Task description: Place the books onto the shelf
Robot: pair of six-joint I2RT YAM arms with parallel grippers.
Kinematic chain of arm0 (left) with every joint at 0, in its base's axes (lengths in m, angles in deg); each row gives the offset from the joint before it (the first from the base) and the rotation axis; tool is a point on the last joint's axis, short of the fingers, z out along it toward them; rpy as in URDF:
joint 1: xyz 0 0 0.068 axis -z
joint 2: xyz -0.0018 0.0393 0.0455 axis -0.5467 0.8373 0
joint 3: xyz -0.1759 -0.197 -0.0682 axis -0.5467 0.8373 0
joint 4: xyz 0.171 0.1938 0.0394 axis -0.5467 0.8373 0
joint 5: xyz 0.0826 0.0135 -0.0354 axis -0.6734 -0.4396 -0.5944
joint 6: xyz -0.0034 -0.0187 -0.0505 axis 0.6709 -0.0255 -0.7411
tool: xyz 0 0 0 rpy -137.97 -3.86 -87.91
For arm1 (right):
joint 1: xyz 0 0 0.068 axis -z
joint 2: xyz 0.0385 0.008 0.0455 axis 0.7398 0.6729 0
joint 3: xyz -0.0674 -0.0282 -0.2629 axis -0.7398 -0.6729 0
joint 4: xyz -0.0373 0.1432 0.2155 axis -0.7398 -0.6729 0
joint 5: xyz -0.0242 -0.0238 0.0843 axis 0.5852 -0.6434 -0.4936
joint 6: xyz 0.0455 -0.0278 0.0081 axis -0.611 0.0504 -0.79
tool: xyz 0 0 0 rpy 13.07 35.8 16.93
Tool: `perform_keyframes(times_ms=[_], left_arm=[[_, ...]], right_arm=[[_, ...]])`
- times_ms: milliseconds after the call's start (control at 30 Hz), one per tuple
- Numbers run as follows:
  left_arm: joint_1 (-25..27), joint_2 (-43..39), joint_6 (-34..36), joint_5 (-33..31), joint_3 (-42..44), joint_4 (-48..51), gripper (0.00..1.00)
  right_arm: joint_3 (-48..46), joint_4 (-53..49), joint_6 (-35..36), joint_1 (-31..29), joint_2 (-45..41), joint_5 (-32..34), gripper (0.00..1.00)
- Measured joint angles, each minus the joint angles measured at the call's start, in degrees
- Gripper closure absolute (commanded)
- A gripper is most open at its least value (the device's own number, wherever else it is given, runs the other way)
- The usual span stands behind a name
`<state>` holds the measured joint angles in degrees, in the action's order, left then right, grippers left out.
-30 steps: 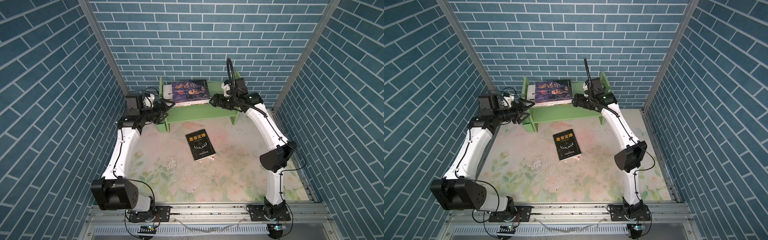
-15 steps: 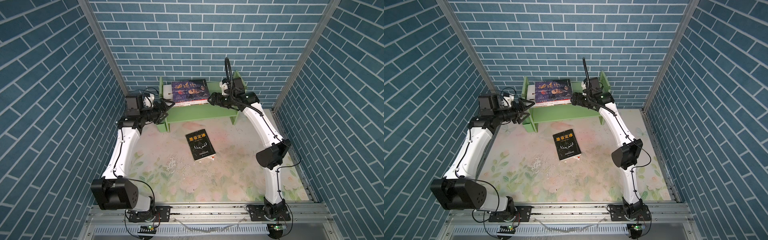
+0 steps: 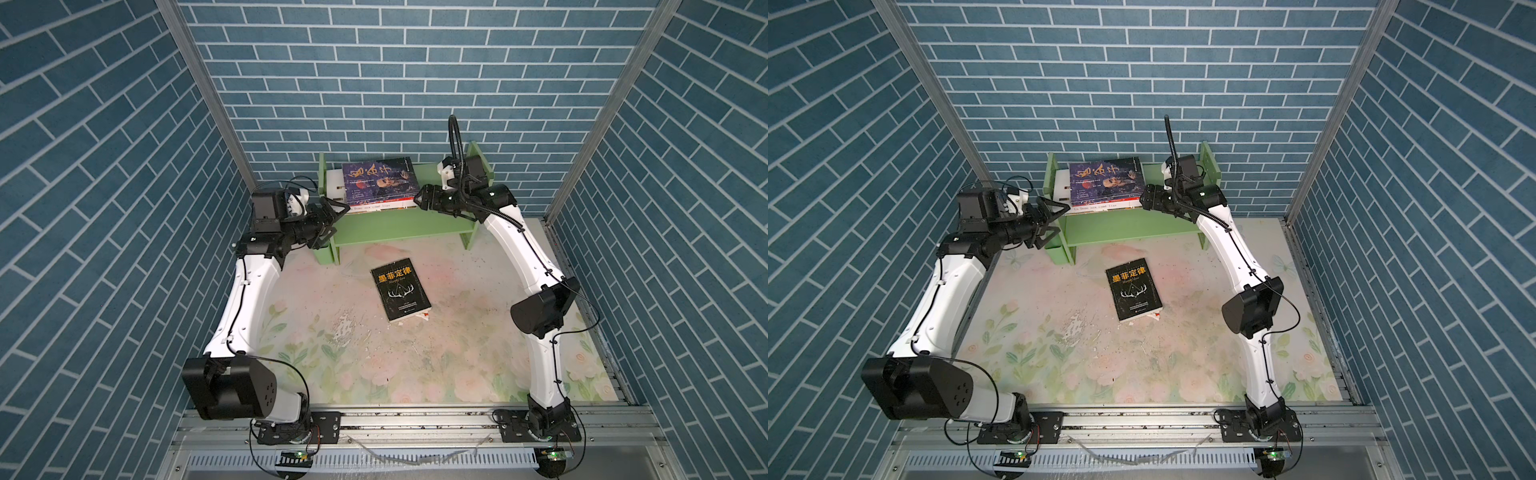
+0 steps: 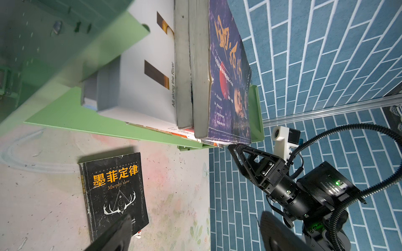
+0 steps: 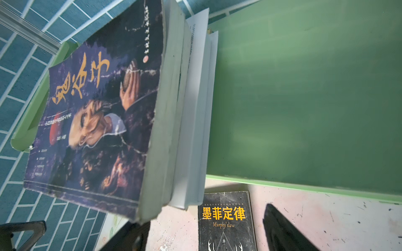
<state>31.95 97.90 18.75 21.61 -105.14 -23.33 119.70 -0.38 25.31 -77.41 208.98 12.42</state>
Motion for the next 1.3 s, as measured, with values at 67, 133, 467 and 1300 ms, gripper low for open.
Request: perform_keyframes(times_ms=[67,133,467,1300], left_arm=[[0.0,0.0,0.0,-0.2,0.3,0.0,0.06],[0.0,0.0,0.0,-0.3,0.6,-0.1,0.06],[0.0,-2.5,-0.5,-1.4,8.6,-0.8,0.06],[16.9,12.0,-14.6,-12.8,31.4,-15.0,0.05]], right_arm=[[-0.2,0.2,0.0,0.0,0.0,0.0,0.19],[-1.5,0.9,0.3,0.0,-0.5,0.0,0.19],[-27.6,10.7,0.7,0.0,-15.7,0.2,0.19],[-68.9,30.2,-11.0,-3.8,-24.8,6.2,0.25]])
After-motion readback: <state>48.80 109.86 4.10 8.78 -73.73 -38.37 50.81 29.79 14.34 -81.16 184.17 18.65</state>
